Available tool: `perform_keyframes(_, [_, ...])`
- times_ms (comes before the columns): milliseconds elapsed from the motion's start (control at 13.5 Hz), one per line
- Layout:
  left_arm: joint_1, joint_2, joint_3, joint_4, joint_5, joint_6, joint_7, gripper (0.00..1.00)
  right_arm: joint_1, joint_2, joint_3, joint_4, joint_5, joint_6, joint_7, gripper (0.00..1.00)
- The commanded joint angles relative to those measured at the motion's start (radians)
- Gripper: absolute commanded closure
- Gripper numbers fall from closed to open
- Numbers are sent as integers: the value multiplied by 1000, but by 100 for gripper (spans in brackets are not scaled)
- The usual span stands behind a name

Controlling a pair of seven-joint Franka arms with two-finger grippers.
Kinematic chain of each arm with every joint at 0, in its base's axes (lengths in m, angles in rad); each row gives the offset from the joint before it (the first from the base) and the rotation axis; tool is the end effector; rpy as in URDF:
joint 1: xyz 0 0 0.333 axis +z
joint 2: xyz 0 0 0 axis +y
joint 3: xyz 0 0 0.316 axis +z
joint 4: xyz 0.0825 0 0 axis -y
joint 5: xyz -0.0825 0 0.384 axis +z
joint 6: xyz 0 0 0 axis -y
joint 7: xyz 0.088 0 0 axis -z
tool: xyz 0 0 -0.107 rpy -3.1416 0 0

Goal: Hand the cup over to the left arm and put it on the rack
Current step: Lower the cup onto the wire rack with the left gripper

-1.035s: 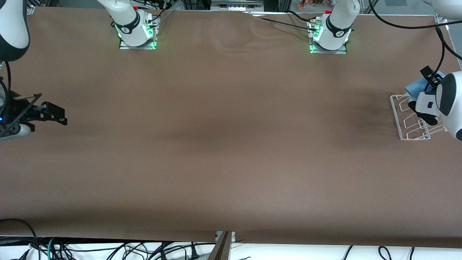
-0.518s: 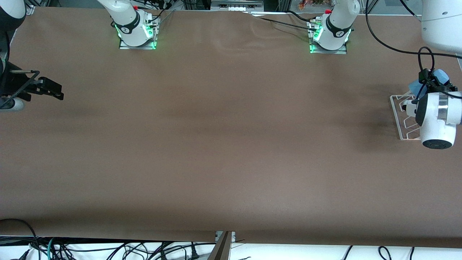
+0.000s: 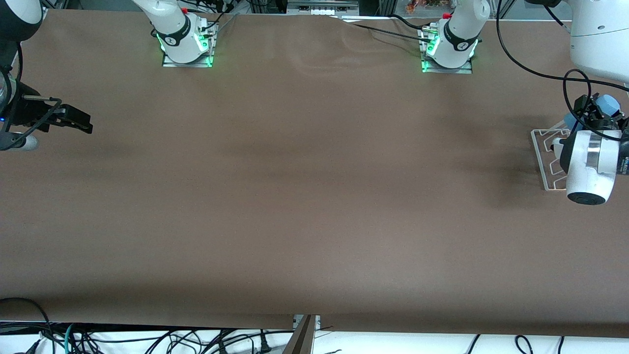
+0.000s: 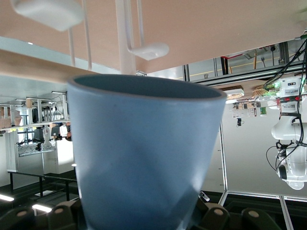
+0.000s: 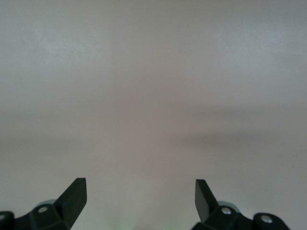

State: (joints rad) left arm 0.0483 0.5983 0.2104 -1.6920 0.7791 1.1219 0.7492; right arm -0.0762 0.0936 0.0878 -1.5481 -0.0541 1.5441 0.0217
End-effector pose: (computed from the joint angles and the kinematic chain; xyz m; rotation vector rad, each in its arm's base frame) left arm 0.5155 0.2209 0.2802 -2.0854 0.6198 1.8722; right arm 0.5777 -0.0015 0.5802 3.0905 -0.0137 -0.1492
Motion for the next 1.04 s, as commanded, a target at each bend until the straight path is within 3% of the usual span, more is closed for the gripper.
perform_keyframes(0, [-2, 15, -3, -8, 28, -17, -24, 100, -1, 0, 3, 8, -3, -12, -9, 0])
perform_keyframes(961, [10, 44, -5, -44, 29, -8, -59, 100, 3, 0, 3, 11, -1, -12, -9, 0])
